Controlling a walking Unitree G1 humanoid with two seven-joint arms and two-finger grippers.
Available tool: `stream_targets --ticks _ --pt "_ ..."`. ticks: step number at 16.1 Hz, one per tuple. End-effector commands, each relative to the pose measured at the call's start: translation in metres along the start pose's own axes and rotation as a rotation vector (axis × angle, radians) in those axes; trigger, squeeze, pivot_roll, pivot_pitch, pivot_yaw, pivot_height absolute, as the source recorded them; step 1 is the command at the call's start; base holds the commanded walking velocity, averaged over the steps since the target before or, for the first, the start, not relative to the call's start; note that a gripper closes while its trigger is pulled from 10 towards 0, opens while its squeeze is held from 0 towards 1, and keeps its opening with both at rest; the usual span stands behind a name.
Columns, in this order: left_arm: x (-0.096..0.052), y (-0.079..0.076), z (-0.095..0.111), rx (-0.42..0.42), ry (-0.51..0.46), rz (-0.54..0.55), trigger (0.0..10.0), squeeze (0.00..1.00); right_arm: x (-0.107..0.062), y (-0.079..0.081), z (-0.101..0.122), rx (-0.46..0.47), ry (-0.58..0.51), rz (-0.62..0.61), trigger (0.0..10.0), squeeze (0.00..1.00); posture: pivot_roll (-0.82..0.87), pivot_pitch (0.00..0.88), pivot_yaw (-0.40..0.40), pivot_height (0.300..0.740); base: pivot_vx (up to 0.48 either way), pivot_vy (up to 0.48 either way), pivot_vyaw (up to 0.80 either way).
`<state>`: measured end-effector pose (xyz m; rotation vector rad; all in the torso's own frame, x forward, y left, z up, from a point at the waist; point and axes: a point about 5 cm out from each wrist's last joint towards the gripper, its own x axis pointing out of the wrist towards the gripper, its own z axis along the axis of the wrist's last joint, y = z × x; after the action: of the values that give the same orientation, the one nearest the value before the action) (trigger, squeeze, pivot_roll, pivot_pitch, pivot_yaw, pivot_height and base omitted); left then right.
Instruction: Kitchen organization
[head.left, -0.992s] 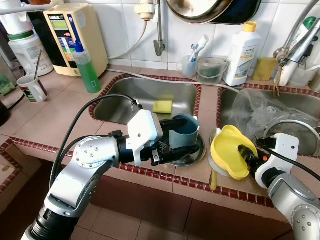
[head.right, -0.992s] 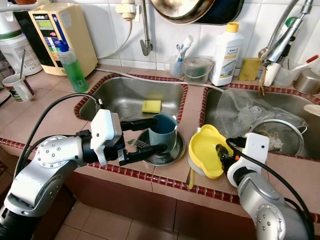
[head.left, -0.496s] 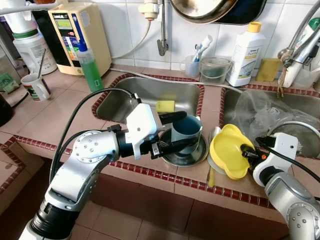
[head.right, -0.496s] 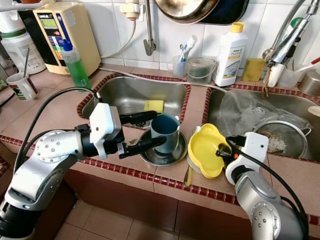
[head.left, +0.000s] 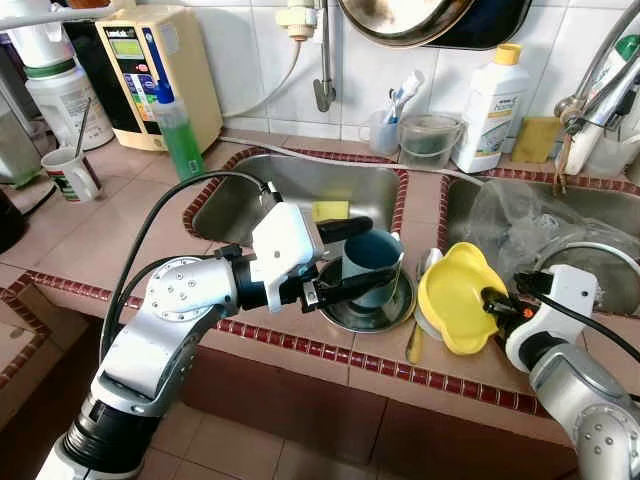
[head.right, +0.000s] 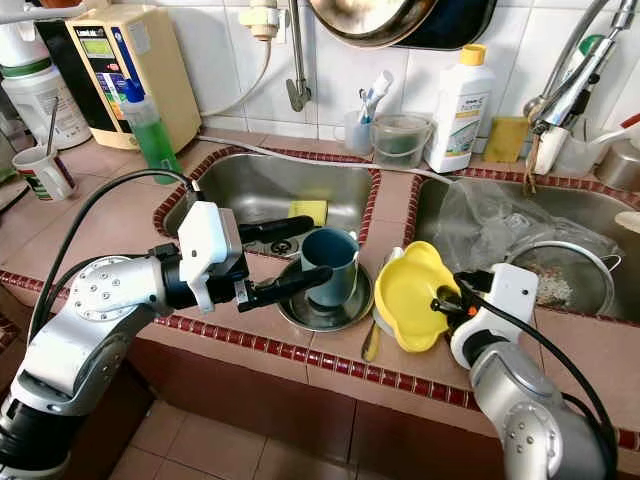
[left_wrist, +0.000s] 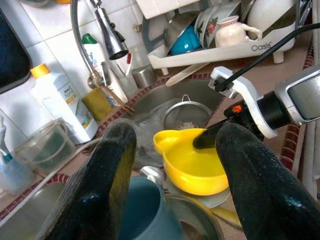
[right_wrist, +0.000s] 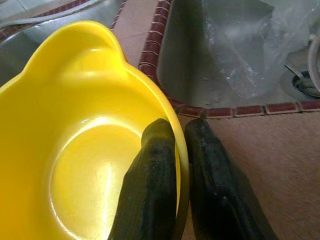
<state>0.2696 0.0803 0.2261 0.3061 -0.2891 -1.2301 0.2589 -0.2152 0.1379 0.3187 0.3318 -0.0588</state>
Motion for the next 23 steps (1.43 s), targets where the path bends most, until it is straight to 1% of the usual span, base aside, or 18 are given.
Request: stream_targets --ticks 1,5,6,7,8,9,11,15,18,23 --pt "-0.003 0.007 0.003 0.026 0.004 0.023 10.0 0.0 0.003 0.003 0.001 0.005 0.005 0.013 0.0 0.0 -0.13 0.0 0.062 0.74 0.0 0.0 0.0" --pt "-0.003 0.008 0.004 0.034 0.002 0.018 10.0 0.0 0.005 0.006 0.002 0.01 0.01 0.029 0.0 0.0 -0.13 0.0 0.06 0.74 0.0 0.0 0.0" --pt "-0.003 0.007 0.004 0.035 0.002 0.016 10.0 0.0 0.004 0.007 0.002 0.011 0.011 0.031 0.7 0.0 -0.13 0.0 0.06 0.74 0.0 0.0 0.0" --pt "-0.003 0.006 0.004 0.033 0.003 0.013 10.0 0.0 0.003 0.008 0.001 0.013 0.013 0.043 0.0 0.0 -0.13 0.0 0.061 0.74 0.0 0.0 0.0" --pt "-0.003 0.006 0.003 0.032 0.003 0.009 10.0 0.0 0.001 0.011 0.001 0.011 0.023 0.08 8.6 0.0 -0.14 0.0 0.061 0.74 0.0 0.0 0.0" --pt "-0.003 0.007 0.003 0.032 0.003 0.006 10.0 0.0 -0.001 0.012 0.002 0.005 0.022 0.099 10.0 0.0 -0.14 0.0 0.063 0.74 0.0 0.0 0.0" --pt "-0.002 0.007 0.003 0.036 0.001 0.002 10.0 0.0 -0.006 0.012 0.005 -0.021 0.014 0.129 10.0 0.0 -0.15 0.0 0.066 0.74 0.0 0.0 0.0" --pt "-0.001 0.008 0.003 0.038 0.001 -0.004 10.0 0.0 -0.013 0.006 0.008 -0.053 0.004 0.117 10.0 0.0 -0.16 0.0 0.074 0.74 0.0 0.0 0.0" --pt "0.0 0.009 0.003 0.034 -0.001 -0.019 10.0 0.0 -0.022 -0.001 0.012 -0.074 -0.004 0.102 10.0 0.0 -0.17 0.0 0.084 0.74 0.0 0.0 0.0" --pt "0.0 0.009 0.002 0.03 0.002 -0.028 10.0 0.0 -0.028 -0.008 0.012 -0.086 -0.014 0.062 10.0 0.0 -0.19 0.0 0.098 0.74 0.0 0.0 0.0"
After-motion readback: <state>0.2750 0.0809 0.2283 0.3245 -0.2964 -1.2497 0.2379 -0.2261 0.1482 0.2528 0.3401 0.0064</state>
